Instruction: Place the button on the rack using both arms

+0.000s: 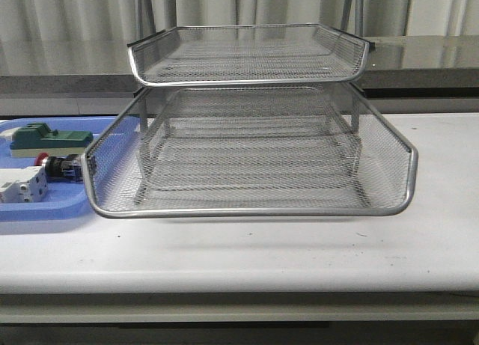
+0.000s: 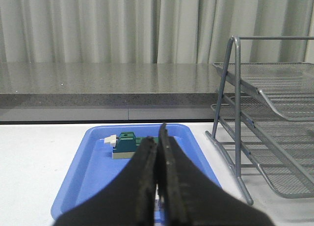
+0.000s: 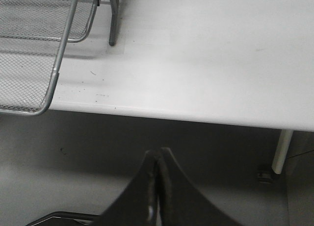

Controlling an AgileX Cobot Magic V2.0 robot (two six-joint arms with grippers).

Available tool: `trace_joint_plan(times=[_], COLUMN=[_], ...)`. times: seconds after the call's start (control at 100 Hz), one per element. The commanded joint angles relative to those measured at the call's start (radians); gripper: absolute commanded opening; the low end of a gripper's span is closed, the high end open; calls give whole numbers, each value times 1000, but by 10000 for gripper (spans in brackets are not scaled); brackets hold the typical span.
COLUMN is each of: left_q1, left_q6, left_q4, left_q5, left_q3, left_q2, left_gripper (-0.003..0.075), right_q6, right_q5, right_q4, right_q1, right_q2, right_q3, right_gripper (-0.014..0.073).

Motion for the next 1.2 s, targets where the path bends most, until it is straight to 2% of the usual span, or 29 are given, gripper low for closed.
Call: trace_joint_plan(times=[0.0,1.03,1.12,1.19], left_q1=[0,0,0,0], left_q6=[-9,-9,-9,-9], left_q4=[-3,-24,-98,-100], left_q5=[-75,-91,-45,4], left_q3=[42,28,-13,-58], left_q2=[-32,-32,-23,2], left_gripper=[-20,-20,-20,-20], right_q6=[1,1,1,1], right_q5=[-52,-52,-52,-52], right_q4=[-9,-9,-9,-9], right_q1=[-6,-6,-6,-6], right_q2=[0,0,0,0], right_q3=[-32,-32,-32,-32], right_gripper=[-71,-71,-71,-71])
